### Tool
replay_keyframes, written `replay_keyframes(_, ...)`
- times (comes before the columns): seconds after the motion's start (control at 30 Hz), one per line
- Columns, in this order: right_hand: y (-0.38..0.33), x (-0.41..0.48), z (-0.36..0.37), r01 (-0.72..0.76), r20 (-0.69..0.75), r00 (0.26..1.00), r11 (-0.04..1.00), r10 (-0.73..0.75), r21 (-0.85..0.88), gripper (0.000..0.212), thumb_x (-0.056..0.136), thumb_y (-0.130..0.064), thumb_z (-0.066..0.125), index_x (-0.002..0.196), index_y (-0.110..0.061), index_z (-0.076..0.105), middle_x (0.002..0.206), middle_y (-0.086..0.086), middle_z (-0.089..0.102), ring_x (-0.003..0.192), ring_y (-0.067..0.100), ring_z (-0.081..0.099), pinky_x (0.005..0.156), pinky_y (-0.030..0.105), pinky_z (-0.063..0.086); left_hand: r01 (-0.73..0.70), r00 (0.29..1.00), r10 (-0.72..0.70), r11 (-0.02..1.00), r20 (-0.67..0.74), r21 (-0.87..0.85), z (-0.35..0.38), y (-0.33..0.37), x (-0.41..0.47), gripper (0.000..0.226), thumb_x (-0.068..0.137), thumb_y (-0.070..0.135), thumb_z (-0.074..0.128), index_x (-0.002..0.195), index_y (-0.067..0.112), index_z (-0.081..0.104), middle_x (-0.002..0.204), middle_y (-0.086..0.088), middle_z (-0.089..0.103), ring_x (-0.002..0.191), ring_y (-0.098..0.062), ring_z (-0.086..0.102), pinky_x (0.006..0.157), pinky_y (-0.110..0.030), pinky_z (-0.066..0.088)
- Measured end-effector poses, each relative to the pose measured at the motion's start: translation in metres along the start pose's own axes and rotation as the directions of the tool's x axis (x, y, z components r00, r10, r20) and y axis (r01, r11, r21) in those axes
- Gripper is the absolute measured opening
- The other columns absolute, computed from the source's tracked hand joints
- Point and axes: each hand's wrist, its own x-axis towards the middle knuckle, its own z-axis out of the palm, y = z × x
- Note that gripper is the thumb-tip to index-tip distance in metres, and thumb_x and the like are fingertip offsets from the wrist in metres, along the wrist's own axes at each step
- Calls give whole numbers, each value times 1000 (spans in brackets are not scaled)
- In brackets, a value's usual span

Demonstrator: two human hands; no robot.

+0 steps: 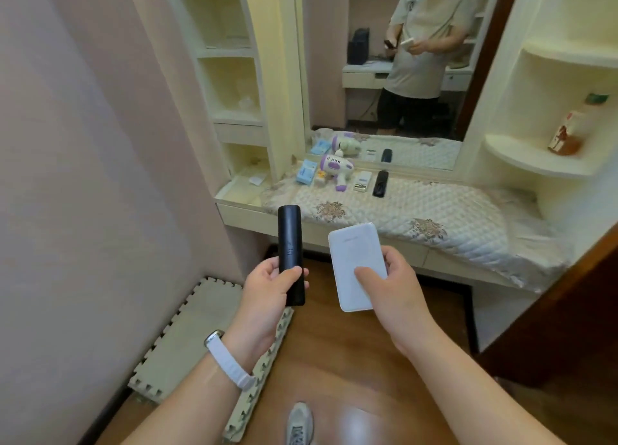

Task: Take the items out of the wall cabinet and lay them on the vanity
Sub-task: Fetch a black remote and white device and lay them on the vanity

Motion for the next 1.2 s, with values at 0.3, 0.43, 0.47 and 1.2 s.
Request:
replay_keyframes(0.3,-6,134,31,-136,-159,980,987,121,-86,17,89,-16,57,102,-26,55,103,0,62,92,18,62,64,28,50,60,981,-67,997,185,44,15,-2,165,11,89,13,62,101,15,64,89,-9,71,77,-17,65,76,-33,55)
replay_keyframes(0.43,-9,179,37,-156,-217,967,984,135,-81,17,90,-14,58,100,-27,54,101,0,63,91,19,63,66,32,52,104,966,-114,993,230,54,24,-3,225,12,89,11,61,101,15,63,88,-7,71,74,-14,64,65,-22,53)
replay_keyframes(0.47,-8,186,35,-159,-225,965,984,137,-84,17,90,-14,57,102,-25,55,101,0,63,90,18,63,64,30,52,111,962,-123,992,243,62,28,-4,237,13,89,11,61,102,14,63,88,-8,70,74,-14,63,64,-21,53)
replay_keyframes(1.2,70,383,-137,-254,-235,938,966,256,40,15,92,-13,56,103,-22,52,97,-7,59,85,11,58,64,26,48,73,957,-154,948,247,310,252,-15,368,16,89,13,64,104,19,64,91,-8,72,78,-17,68,69,-29,53)
